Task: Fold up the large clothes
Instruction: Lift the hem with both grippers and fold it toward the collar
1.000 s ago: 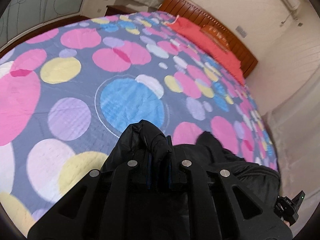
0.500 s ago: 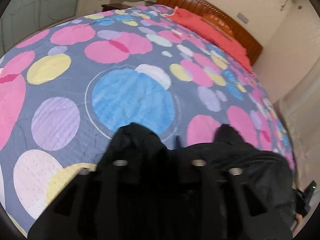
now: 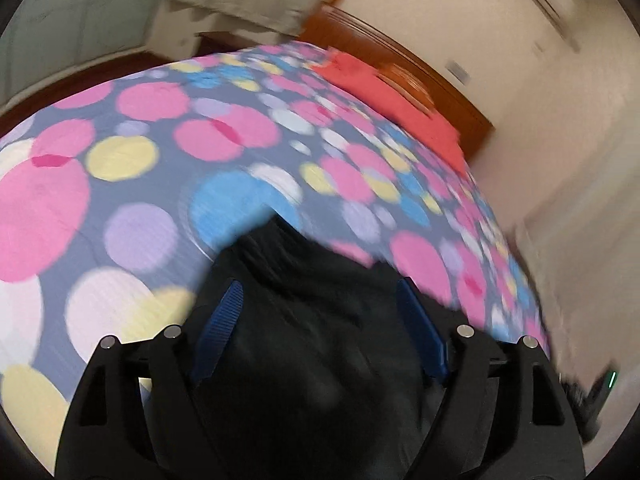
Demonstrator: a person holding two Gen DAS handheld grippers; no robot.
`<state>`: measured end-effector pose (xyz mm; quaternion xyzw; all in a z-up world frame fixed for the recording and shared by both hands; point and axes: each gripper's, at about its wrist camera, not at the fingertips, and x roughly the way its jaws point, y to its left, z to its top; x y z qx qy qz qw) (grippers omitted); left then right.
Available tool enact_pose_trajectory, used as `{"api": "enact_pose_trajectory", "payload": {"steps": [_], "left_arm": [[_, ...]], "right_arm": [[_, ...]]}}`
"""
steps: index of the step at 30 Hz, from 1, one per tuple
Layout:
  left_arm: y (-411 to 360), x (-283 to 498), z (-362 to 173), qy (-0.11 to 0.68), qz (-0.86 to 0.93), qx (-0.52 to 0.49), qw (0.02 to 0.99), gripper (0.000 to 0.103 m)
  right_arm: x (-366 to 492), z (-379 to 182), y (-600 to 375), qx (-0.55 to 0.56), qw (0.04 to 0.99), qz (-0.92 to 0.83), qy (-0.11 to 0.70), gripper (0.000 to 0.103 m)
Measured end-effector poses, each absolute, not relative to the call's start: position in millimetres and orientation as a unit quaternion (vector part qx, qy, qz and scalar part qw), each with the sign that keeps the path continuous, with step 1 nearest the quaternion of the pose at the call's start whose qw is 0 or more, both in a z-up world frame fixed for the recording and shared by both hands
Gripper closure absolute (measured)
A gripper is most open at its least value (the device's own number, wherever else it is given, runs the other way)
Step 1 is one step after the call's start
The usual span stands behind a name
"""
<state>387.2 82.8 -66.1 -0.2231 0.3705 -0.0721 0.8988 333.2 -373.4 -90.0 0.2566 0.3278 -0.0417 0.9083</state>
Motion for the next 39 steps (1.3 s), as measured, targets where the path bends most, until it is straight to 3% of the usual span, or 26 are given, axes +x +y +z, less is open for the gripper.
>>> {"api": "enact_pose_trajectory", "payload": {"steps": [5,10,15,27,35,39], "left_arm": [[5,375,-87,0.378,-0.112,-0.134,0.909,0.024],[-26,397,-104,0.381,-0.095,-0.103,0.914,0.024],[-33,418,-137,0.422,-0.060,-0.074,0.902,0.024],[-54,418,-167,0.397,-0.030,-0.001,0.917,0.022],[-37,414,-143,0.435,-0.061,-0.011,0.898,0.023],[3,397,-114,0.399,-0.044,-0.020,0.916,0.020]], "right_arm": [[360,-99,-305,0.159,0.926,-0.020,0.343,0.039],[390,-115,-269,0.079,0.933,-0.030,0.349,0.039],[403,-145,-270,0.078,0.920,-0.037,0.381,0.039],[409,-176,-257,0.047,0.919,-0.063,0.386,0.035],[395,-141,-276,0.062,0.920,-0.055,0.383,0.035],[380,-118,-308,0.038,0.925,-0.104,0.364,0.035]]}}
